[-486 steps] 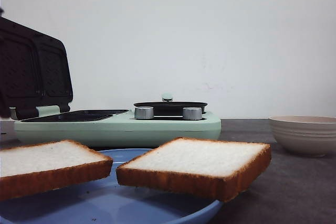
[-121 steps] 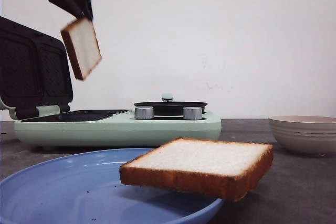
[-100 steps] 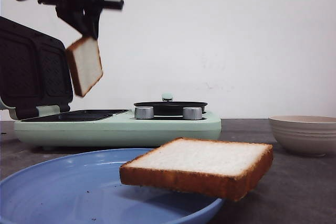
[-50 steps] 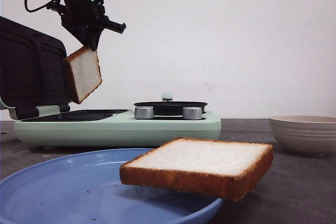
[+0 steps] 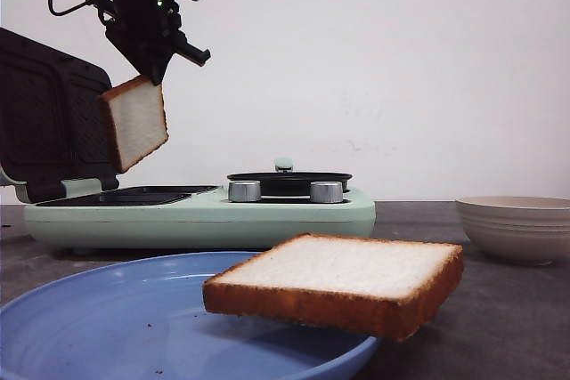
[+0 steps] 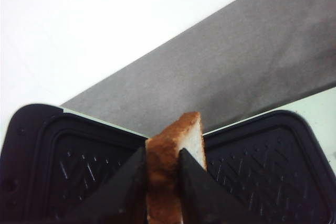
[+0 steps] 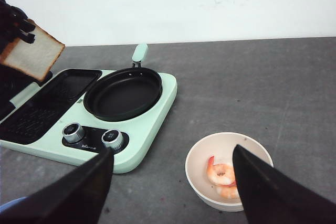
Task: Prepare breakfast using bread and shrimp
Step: 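Carry the bread slice over the sandwich maker and lower it in, then open the left gripper to release the bread and raise it, then grasp the remaining bread slice on the plate with the right gripper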
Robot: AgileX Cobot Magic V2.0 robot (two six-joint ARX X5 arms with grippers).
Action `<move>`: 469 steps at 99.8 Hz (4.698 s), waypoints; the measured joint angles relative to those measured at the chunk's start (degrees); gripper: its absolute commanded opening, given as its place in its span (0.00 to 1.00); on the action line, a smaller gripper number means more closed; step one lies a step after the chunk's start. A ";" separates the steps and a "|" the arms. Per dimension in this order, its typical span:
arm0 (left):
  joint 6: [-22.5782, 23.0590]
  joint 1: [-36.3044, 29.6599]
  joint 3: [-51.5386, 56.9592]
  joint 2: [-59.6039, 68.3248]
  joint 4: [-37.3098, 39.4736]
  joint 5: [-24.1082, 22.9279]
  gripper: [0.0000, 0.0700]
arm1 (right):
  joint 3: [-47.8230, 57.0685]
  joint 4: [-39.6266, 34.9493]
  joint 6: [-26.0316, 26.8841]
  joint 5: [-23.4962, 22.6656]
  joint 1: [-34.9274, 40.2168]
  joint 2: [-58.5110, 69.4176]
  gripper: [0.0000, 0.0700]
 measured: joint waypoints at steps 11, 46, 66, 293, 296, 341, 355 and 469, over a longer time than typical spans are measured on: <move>0.42 -0.02 0.00 1.25 0.00 0.02 0.01 | 0.00 -0.02 0.00 0.02 0.00 0.13 0.64; 0.81 -1.14 0.20 4.55 0.59 0.87 0.01 | 0.00 -0.26 0.00 0.02 0.00 0.15 0.64; 0.07 -1.77 0.20 6.03 0.85 3.02 0.01 | 0.00 -0.37 -0.02 0.02 0.00 0.17 0.64; -21.84 -1.25 2.12 8.72 -0.83 7.30 0.80 | 0.00 -2.78 -0.02 0.02 0.00 0.20 0.64; -21.99 -1.25 2.71 8.57 -1.03 7.28 0.65 | 0.00 -2.78 -0.02 0.02 0.00 0.20 0.64; -25.99 -1.31 3.67 -8.70 -9.25 7.37 0.13 | 0.00 -2.34 0.28 0.00 0.00 4.57 0.63; -26.43 -1.22 3.67 -15.41 -13.94 8.98 0.00 | 0.00 -3.08 2.89 -1.51 0.00 8.15 0.63; -22.99 -2.51 3.76 -71.80 -43.32 20.41 0.00 | 0.00 -5.68 9.31 -26.86 10.45 47.21 0.63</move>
